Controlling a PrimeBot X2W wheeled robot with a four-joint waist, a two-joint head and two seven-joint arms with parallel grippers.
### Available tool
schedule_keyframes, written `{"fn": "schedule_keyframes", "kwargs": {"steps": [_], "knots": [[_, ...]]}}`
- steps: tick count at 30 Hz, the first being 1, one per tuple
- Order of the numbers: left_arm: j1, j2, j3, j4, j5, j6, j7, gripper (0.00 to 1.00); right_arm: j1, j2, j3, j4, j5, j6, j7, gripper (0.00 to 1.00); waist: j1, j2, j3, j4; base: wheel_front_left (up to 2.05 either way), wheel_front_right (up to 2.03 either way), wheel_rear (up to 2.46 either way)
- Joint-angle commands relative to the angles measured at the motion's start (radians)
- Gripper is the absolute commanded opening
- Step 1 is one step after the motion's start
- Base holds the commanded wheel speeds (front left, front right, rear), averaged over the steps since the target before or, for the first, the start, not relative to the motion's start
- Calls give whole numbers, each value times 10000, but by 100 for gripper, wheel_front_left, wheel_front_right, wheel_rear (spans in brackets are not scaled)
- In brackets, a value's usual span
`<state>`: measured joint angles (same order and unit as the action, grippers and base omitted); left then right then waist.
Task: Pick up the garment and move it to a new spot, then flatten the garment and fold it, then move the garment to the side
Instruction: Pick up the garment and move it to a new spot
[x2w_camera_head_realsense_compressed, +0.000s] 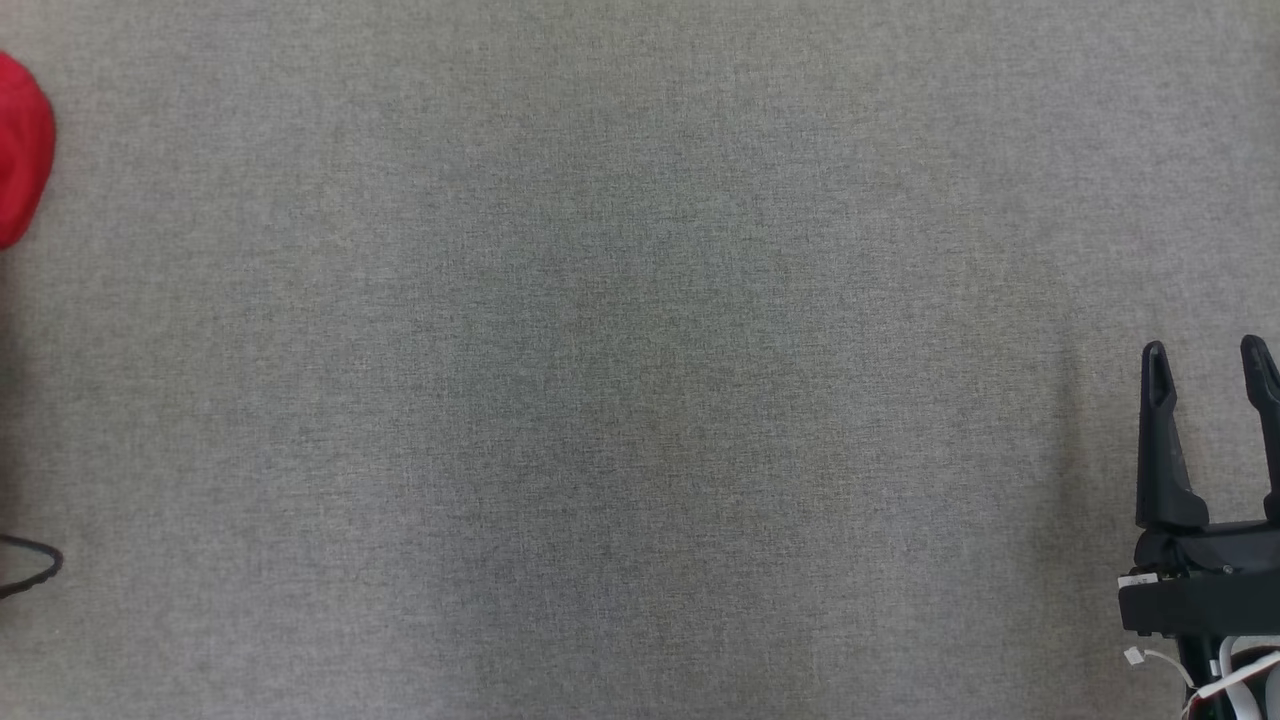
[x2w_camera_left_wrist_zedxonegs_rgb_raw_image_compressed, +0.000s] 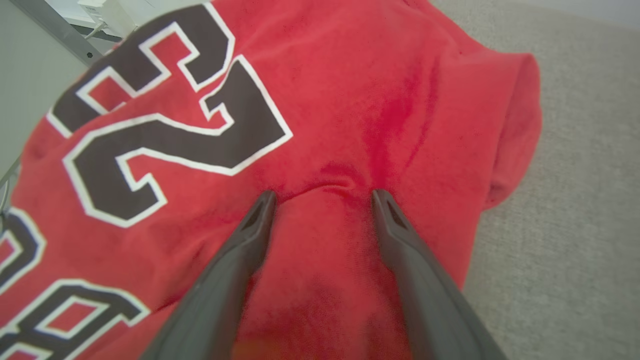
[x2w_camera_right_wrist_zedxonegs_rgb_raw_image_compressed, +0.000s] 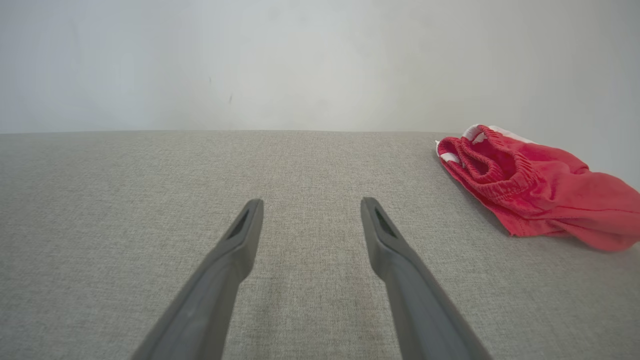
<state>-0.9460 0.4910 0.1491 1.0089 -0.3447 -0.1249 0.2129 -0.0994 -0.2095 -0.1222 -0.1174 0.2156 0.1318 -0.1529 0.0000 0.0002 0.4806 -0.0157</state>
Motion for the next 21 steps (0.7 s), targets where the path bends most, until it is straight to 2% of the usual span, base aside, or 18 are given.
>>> {"fn": "schedule_keyframes", "kwargs": {"steps": [1, 2, 3, 4, 5, 10, 16, 21], "knots": [[-18, 8, -39, 146, -3, -64, 34, 100, -36, -25, 13, -60, -97, -25, 5, 100, 0, -2, 23, -19, 0, 0, 0], [-4, -14, -35, 337, -76, -40, 59, 100, -59, -24, 33, -76, -95, -25, 13, 100, 0, -2, 27, -28, 0, 0, 0], [21, -24, -52, 493, -81, -40, 31, 82, -78, -19, 49, -83, -99, -25, 30, 100, 0, -2, 26, -33, 0, 0, 0], [44, -18, -90, 617, -59, -39, -61, 33, -106, -24, 62, -77, -104, -25, 42, 100, 0, -2, 11, -33, 0, 0, 0], [59, -17, -121, 723, -40, -40, -151, 0, -124, -16, 73, -68, -121, -25, 50, 100, 0, -2, -14, -30, 0, 0, 0], [-54, 203, -308, 693, 151, -43, -1431, 0, -103, 68, 138, 83, -127, -25, -16, 100, 0, -2, -388, 69, 0, 0, 0], [-742, 419, -785, -83, 443, -53, -3610, 0, -63, 292, 415, 622, 70, -25, -261, 100, 0, -2, -1262, 321, 0, 0, 0], [-1356, 350, -1603, -1192, 511, -47, -4143, 0, 21, 566, 615, 1141, 136, -25, -504, 100, 0, -2, -1913, 326, 0, 0, 0]]}}
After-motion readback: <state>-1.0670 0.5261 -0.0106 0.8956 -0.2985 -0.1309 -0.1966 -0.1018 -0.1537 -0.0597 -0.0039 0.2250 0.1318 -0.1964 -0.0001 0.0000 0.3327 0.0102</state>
